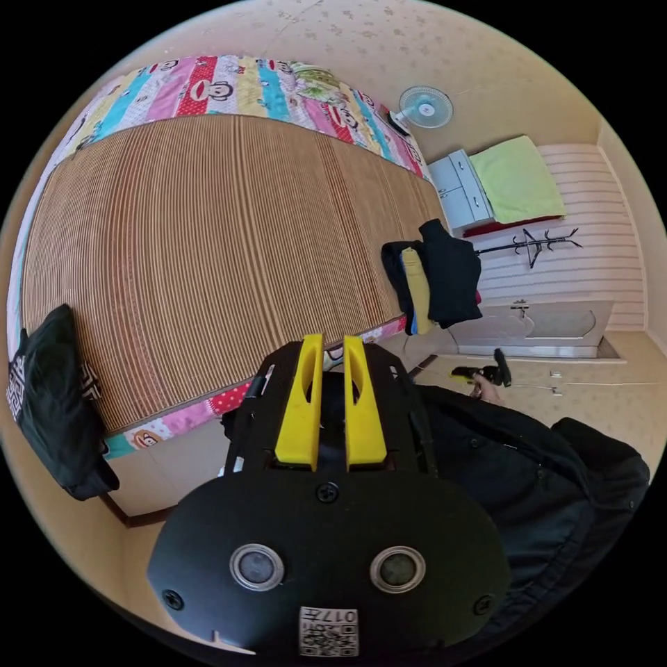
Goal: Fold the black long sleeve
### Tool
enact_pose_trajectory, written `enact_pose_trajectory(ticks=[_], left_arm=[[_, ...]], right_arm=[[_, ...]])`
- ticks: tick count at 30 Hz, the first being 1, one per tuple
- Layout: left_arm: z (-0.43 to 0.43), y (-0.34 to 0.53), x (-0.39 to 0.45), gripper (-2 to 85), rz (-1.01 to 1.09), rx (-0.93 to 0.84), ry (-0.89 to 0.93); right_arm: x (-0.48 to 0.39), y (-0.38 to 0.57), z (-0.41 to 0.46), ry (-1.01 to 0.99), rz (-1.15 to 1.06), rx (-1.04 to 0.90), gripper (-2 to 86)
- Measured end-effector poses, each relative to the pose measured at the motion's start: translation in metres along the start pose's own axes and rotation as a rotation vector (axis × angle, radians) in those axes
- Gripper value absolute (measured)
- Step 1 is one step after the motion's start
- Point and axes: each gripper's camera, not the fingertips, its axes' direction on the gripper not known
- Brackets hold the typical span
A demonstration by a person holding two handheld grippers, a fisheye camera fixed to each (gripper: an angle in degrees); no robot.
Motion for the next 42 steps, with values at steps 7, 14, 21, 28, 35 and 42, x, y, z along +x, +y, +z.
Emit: enact_pose_trajectory(ticks=[7, 14, 21, 28, 35, 42], left_arm=[[0.033, -0.024, 0.054, 5.1, 0.017, 0.058, -0.096], [0.057, -0.032, 0.113, 4.9, 0.042, 0.173, -0.028], [0.096, -0.023, 0.173, 5.5, 0.116, 0.249, -0.078], [0.087, 0.011, 0.144, 5.7, 0.024, 0.365, -0.049], [0.054, 0.023, 0.094, 6.4, 0.011, 0.428, -0.003], [-0.004, -0.018, 0.083, 7.8, 0.152, 0.507, 0.019]], right_arm=[[0.042, -0.039, -0.092, -0.295, -0.257, 0.326, 2.3], [0.067, -0.073, -0.104, -0.257, -0.485, 0.343, 10.3], [0.129, -0.081, -0.04, -0.334, -0.373, 0.269, 6.9], [0.186, -0.044, -0.045, -1.213, -0.677, 0.247, 3.5], [0.124, 0.109, -0.172, -1.26, -1.446, 0.455, 2.9], [0.203, 0.212, -0.251, -1.895, -1.828, 0.607, 2.4]])
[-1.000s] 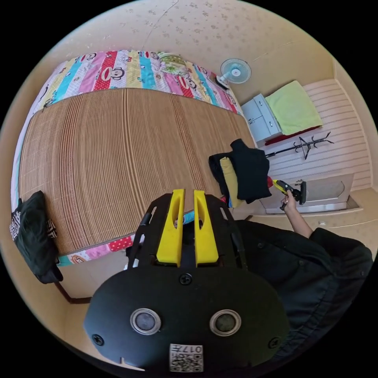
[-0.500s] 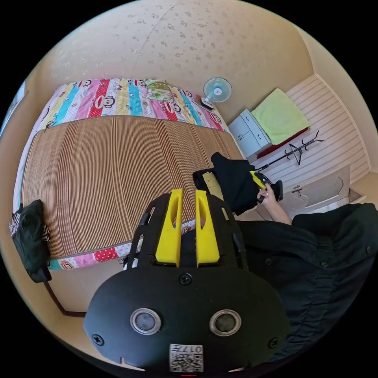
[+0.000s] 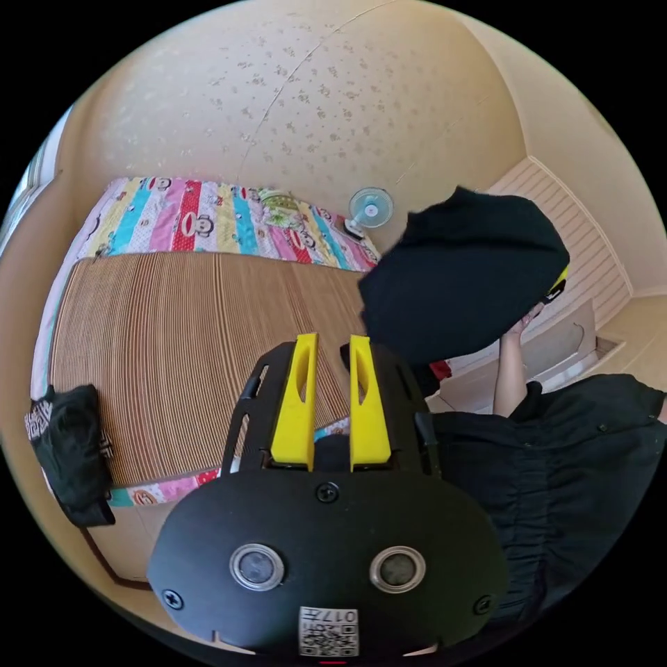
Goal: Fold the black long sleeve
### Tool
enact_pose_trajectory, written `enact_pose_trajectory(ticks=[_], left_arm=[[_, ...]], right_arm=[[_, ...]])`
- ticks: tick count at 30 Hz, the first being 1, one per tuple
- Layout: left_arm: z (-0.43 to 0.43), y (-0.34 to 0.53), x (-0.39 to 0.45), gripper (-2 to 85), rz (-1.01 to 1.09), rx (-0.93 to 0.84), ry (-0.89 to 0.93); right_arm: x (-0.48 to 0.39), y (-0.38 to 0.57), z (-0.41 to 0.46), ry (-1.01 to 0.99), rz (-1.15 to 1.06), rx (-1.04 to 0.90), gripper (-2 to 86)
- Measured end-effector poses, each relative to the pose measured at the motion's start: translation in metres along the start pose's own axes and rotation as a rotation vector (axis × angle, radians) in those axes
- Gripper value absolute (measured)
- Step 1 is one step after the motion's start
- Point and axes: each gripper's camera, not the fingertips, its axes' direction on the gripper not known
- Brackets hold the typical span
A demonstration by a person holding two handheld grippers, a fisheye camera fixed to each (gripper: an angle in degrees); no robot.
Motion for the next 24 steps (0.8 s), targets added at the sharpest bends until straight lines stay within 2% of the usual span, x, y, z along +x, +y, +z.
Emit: enact_pose_trajectory(ticks=[3, 6, 9, 12, 14, 15, 18, 21, 23, 24], left_arm=[[-0.005, -0.027, 0.001, 7.9, 0.084, 0.019, 0.044], [0.001, -0.052, 0.004, 8.1, 0.131, -0.015, 0.052], [0.012, -0.07, 0.003, 7.4, 0.168, -0.038, 0.058], [0.031, -0.083, -0.011, 6.6, 0.176, -0.104, 0.116], [0.032, -0.085, -0.022, 7.0, 0.174, -0.09, 0.206], [0.025, -0.085, -0.031, 7.3, 0.184, -0.042, 0.309], [0.016, -0.086, -0.059, 7.7, 0.127, 0.023, 0.494], [0.032, -0.097, -0.081, 11.3, 0.063, -0.085, 0.678], [0.047, -0.103, -0.094, 14.9, -0.004, -0.172, 0.812], [0.057, -0.105, -0.102, 16.9, -0.054, -0.213, 0.938]], right_arm=[[-0.046, -0.016, 0.019, 0.097, -0.076, -0.116, 2.2], [-0.097, -0.026, 0.06, 0.192, -0.154, -0.309, 1.9], [-0.115, -0.022, 0.081, 0.194, -0.193, -0.359, 1.5], [-0.109, -0.011, 0.087, 0.176, -0.104, -0.334, 1.2], [-0.093, 0.003, 0.083, 0.184, 0.007, -0.279, 1.0], [-0.089, 0.006, 0.082, 0.187, 0.036, -0.274, 1.0], [-0.076, 0.021, 0.095, 0.302, 0.137, -0.356, 0.9], [-0.072, 0.034, 0.137, 0.3, 0.122, -0.548, 0.9], [-0.068, 0.052, 0.186, 0.189, 0.106, -0.745, 1.0], [-0.067, 0.058, 0.2, 0.157, 0.105, -0.798, 1.1]])
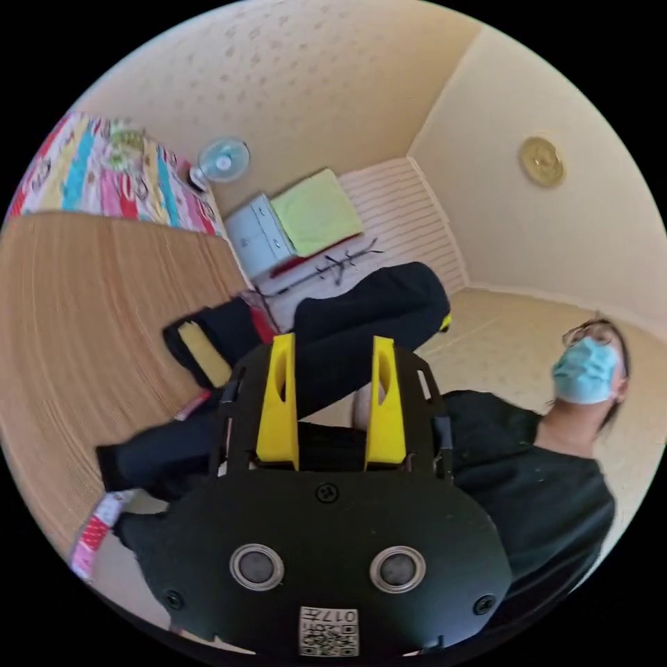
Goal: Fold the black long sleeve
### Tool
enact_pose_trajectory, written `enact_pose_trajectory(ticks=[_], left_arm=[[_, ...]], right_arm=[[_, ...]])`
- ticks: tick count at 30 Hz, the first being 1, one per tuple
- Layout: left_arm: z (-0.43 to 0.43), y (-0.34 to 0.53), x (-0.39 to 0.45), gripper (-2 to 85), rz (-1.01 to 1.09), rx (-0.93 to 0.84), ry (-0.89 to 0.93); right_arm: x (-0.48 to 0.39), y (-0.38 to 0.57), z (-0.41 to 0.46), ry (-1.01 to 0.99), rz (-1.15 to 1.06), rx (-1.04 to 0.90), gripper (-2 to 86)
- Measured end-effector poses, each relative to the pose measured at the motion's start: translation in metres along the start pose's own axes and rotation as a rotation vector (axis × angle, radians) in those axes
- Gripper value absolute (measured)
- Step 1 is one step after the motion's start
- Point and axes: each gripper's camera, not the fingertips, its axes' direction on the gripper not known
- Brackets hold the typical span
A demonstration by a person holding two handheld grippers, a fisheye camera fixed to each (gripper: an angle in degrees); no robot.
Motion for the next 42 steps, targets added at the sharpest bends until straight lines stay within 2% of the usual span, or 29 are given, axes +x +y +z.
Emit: enact_pose_trajectory(ticks=[1, 3, 5, 8, 10, 13, 18, 21, 23, 25, 27, 29, 30, 32, 34, 38, 40, 42], left_arm=[[-0.001, -0.002, -0.011, 18.2, -0.035, -0.005, 0.135], [-0.002, -0.003, -0.023, 18.7, -0.076, -0.015, 0.279], [0.005, -0.003, -0.033, 18.4, -0.124, -0.098, 0.297], [0.005, 0.006, -0.056, 15.1, -0.217, -0.145, 0.424], [-0.017, 0.012, -0.06, 9.5, -0.188, -0.073, 0.444], [-0.046, 0.003, -0.048, 5.9, -0.078, -0.044, 0.405], [-0.093, -0.013, -0.003, 5.3, 0.197, 0.004, 0.391], [-0.116, -0.014, 0.019, 5.2, 0.333, 0.047, 0.492], [-0.119, -0.015, 0.029, 5.2, 0.403, 0.026, 0.592], [-0.109, -0.015, 0.045, 5.2, 0.508, -0.037, 0.691], [-0.09, -0.014, 0.055, 5.2, 0.559, -0.107, 0.752], [-0.061, -0.012, 0.061, 5.3, 0.588, -0.194, 0.806], [-0.04, -0.01, 0.064, 5.3, 0.594, -0.248, 0.821], [-0.012, -0.009, 0.064, 5.3, 0.565, -0.323, 0.815], [0.003, -0.005, 0.067, 5.4, 0.569, -0.385, 0.786], [-0.031, 0.004, 0.066, 5.6, 0.598, -0.226, 0.535], [-0.047, 0.012, 0.06, 5.7, 0.532, -0.173, 0.287], [-0.045, 0.022, 0.063, 5.8, 0.517, -0.15, 0.071]], right_arm=[[-0.004, -0.009, 0.029, -0.042, -0.032, -0.111, 1.1], [-0.011, -0.017, 0.072, -0.08, -0.078, -0.257, 1.2], [-0.014, -0.02, 0.117, -0.061, -0.084, -0.376, 1.2], [0.002, -0.018, 0.134, -0.094, -0.013, -0.419, 1.3], [0.017, -0.015, 0.133, -0.133, 0.067, -0.394, 1.4], [0.032, -0.016, 0.124, -0.141, 0.165, -0.3, 1.7], [0.021, -0.033, 0.084, -0.058, 0.056, -0.156, 2.6], [0.029, -0.028, 0.046, 0.077, 0.076, -0.059, 4.2], [0.052, -0.014, 0.03, 0.235, 0.198, -0.043, 7.7], [0.074, -0.001, 0.027, 0.27, 0.285, -0.055, 12.2], [0.096, 0.011, 0.033, 0.186, 0.333, -0.037, 14.4], [0.117, 0.019, 0.058, -0.07, 0.313, -0.009, 15.3], [0.122, 0.02, 0.067, -0.128, 0.311, 0.001, 15.3], [0.132, 0.018, 0.103, -0.344, 0.294, -0.039, 13.8], [0.136, 0.021, 0.099, -0.332, 0.293, -0.009, 11.7], [0.155, 0.044, 0.028, -0.056, 0.464, 0.217, 4.5], [0.153, 0.05, -0.006, 0.056, 0.491, 0.328, 3.5], [0.142, 0.041, -0.022, 0.243, 0.495, 0.347, 2.8]])
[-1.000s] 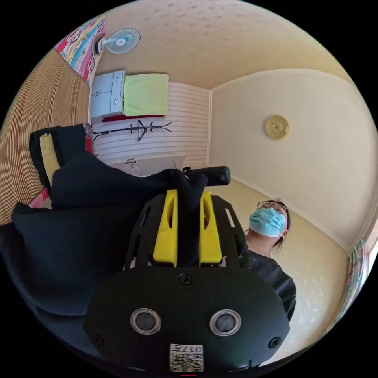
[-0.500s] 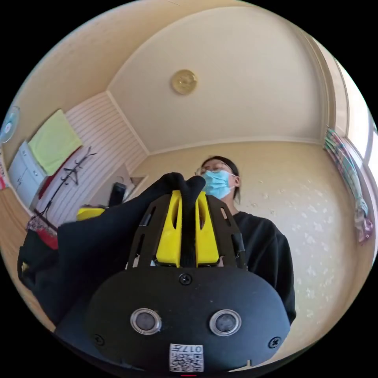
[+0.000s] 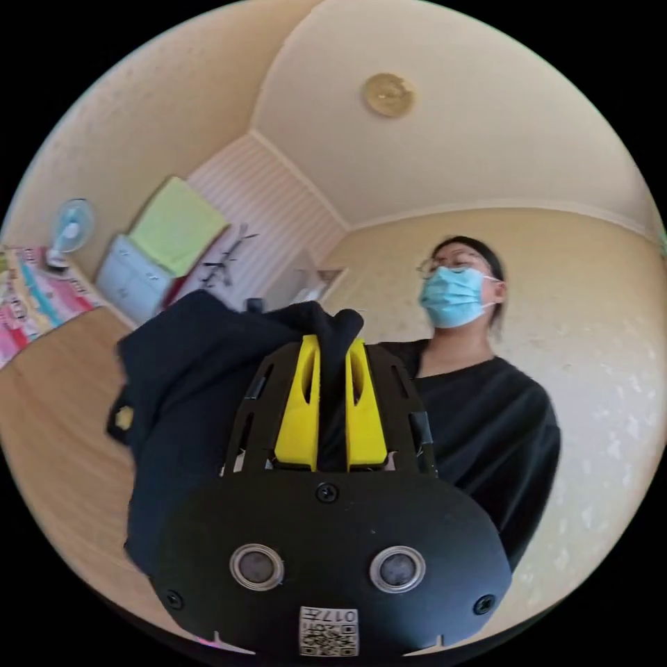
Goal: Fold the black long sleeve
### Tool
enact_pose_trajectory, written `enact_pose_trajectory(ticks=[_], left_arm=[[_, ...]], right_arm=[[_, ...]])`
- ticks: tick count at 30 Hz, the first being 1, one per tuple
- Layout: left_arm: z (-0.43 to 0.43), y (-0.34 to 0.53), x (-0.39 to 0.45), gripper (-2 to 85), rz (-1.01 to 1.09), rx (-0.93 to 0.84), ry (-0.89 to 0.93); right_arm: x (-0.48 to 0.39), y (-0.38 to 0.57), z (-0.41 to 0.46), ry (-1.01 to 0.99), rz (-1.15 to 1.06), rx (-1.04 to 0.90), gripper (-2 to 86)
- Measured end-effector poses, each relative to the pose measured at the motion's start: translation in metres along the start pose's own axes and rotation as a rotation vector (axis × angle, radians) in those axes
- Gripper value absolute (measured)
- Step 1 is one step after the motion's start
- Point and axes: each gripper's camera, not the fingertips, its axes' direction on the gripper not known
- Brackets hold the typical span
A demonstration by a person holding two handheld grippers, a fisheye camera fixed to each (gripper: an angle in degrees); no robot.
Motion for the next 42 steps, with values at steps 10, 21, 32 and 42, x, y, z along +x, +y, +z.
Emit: enact_pose_trajectory(ticks=[10, 21, 32, 42], left_arm=[[0.093, 0.009, -0.001, 16.3, -0.134, 0.059, -0.514], [0.251, 0.001, 0.007, 16.2, -0.086, -0.043, -0.842], [0.242, -0.002, 0.034, 1.5, 0.065, 0.183, -0.738], [0.27, -0.017, 0.029, 0.6, 0.147, 0.092, -0.379]], right_arm=[[-0.082, -0.034, 0.035, 0.404, -0.219, -0.009, 2.3], [-0.103, -0.064, 0.068, 0.486, -0.206, -0.012, 2.4], [-0.07, -0.065, 0.041, 0.342, -0.142, -0.091, 5.3], [-0.039, -0.043, 0.013, -0.191, -0.209, -0.054, 6.4]])
